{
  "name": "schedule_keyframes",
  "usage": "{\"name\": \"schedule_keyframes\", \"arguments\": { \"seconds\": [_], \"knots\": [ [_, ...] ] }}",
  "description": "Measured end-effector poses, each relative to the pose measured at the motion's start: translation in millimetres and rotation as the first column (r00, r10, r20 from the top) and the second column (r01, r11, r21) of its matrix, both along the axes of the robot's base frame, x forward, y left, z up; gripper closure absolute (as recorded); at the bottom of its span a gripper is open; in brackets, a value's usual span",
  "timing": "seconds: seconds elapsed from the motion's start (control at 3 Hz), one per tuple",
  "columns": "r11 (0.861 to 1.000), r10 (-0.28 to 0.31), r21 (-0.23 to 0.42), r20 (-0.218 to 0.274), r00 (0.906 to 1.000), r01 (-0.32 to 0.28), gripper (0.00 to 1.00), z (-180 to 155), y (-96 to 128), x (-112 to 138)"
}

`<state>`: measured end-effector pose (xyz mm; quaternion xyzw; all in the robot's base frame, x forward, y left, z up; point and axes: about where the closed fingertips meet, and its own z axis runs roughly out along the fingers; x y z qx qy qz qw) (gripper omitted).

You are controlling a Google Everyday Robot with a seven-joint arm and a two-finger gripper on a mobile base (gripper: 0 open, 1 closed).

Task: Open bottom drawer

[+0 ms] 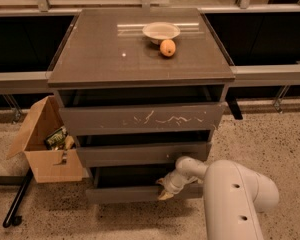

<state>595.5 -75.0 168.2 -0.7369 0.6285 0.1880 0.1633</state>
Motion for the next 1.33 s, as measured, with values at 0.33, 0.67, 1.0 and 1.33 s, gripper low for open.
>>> {"name": "schedule_keyframes", "arguments": {
  "seconds": [0.33, 0.67, 1.0, 1.33],
  "knots": [
    [0.999, 0.005, 0.042, 0.084, 0.9964, -0.009, 0.87, 32.5, -6.2, 1.2],
    [0.996, 0.014, 0.082, 0.088, 0.9960, -0.021, 0.88, 42.0, -6.2, -19.0],
    [0.996, 0.014, 0.082, 0.088, 0.9960, -0.021, 0.66, 42.0, -6.2, -19.1],
    [0.996, 0.014, 0.082, 0.088, 0.9960, -0.021, 0.43, 42.0, -6.2, -19.1]
  ]
}}
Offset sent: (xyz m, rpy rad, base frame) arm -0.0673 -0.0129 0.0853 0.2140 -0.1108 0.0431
